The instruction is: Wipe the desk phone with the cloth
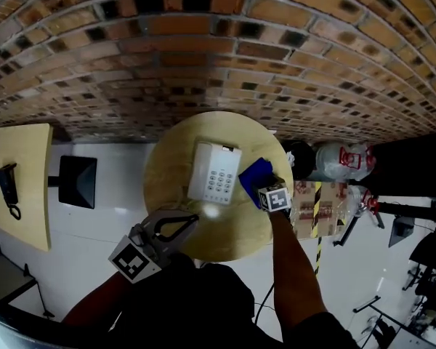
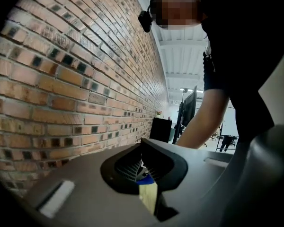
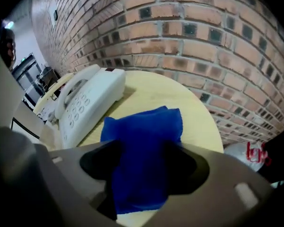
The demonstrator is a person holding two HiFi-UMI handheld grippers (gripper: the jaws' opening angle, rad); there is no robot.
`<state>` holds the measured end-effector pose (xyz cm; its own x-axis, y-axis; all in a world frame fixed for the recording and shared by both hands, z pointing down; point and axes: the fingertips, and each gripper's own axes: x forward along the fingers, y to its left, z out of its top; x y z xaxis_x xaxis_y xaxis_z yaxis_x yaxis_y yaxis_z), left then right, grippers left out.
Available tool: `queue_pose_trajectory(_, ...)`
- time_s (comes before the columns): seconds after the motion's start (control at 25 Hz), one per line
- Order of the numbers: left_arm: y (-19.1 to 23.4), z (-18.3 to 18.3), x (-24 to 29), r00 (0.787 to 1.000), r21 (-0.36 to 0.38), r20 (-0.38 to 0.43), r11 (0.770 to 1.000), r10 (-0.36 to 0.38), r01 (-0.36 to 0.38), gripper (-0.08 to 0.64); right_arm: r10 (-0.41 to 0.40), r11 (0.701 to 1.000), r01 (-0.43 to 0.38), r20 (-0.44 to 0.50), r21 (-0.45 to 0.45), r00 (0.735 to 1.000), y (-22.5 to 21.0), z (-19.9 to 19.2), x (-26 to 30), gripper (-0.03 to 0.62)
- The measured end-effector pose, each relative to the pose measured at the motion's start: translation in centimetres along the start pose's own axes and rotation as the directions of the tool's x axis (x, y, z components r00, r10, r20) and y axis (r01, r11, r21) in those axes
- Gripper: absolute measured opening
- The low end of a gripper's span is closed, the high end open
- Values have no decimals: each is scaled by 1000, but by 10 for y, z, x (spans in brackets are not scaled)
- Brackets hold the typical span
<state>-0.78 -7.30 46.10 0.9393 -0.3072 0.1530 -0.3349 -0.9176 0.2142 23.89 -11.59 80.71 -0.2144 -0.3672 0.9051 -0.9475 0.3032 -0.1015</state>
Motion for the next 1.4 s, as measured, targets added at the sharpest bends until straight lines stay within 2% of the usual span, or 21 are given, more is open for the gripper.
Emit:
queue_pose_trajectory(0.08, 5, -3, -3, 1000, 5, -3, 1000, 7, -7, -12, -20, 1000, 20, -20, -20, 1000, 1, 2, 1, 294)
queue_pose_trajectory(0.12, 6, -4, -4, 1000, 16, -7, 1000, 2, -2, -12, -23, 999, 22, -34, -34, 999, 5, 1, 1, 247)
queue_pose_trajectory(0.16, 6, -4, -3, 1000, 41, -8, 999, -10, 10, -12, -23, 999, 20, -51, -50, 998, 9, -1, 1, 162)
queue_pose_trajectory(0.2, 6, -4, -2, 1000, 57, -8, 998, -21, 21, -12, -20, 998, 17, -64, -58, 998, 14, -4, 2, 108)
queue_pose_trajectory(0.24, 5, -4, 0, 1000, 42, -8, 999, -23, 23, -12, -17, 998, 13, -65, -59, 998, 18, -4, 2, 90)
queue_pose_trajectory(0.36, 3, 3, 6, 999, -19, 27, 1000, -19, 19, -12, -13, 998, 15, 41, -63, 999, 29, 24, -15, 86)
queue_pose_trajectory(0.48, -1, 10, 9, 998, 28, 52, 999, -40, 39, -12, 28, 994, -7, 197, -108, 980, 48, 82, -42, 84)
queue_pose_trajectory(0.56, -2, 10, 8, 998, -11, 54, 1000, -25, 25, -12, 71, 987, -31, 258, -159, 964, 63, 123, -53, 84)
queue_pose_trajectory(0.64, -5, 12, 7, 998, 21, 60, 999, -30, 29, -12, 112, 975, -53, 268, -217, 957, 79, 156, -51, 84)
queue_pose_trajectory(0.68, -6, 13, 6, 998, 45, 60, 998, -36, 33, -12, 122, 968, -58, 254, -244, 959, 84, 166, -45, 84)
queue_pose_trajectory(0.72, -6, 12, 5, 998, 37, 57, 999, -31, 29, -12, 127, 962, -63, 230, -267, 965, 89, 172, -36, 84)
queue_pose_trajectory(0.8, -4, 9, 0, 999, -6, 52, 1000, -10, 10, -12, 142, 948, -86, 166, -308, 976, 102, 168, -16, 84)
queue_pose_trajectory(0.92, 0, 8, -7, 999, 9, 53, 1000, 5, -6, -12, 188, 906, -137, 92, -401, 978, 140, 136, -4, 84)
queue_pose_trajectory(1.0, 3, 7, -9, 998, -16, 56, 1000, 23, -22, -12, 220, 863, -174, 43, -475, 975, 172, 101, -10, 84)
queue_pose_trajectory(1.08, 4, 8, -8, 998, 25, 61, 1000, 11, -13, -12, 255, 821, -231, -26, -522, 967, 203, 54, -16, 84)
queue_pose_trajectory(1.16, 4, 10, -5, 997, 49, 71, 999, 1, -5, -12, 285, 799, -283, -81, -531, 955, 225, 7, -19, 84)
queue_pose_trajectory(1.24, 3, 12, -4, 996, 44, 85, 999, 1, -5, -12, 305, 805, -307, -90, -507, 948, 234, -16, -26, 84)
queue_pose_trajectory(1.28, 3, 12, -3, 996, 21, 87, 1000, 9, -11, -12, 313, 818, -304, -66, -488, 947, 233, -12, -31, 84)
queue_pose_trajectory(1.4, 6, 13, -5, 996, -26, 83, 999, 30, -28, -12, 325, 864, -261, 79, -430, 943, 216, 45, -45, 84)
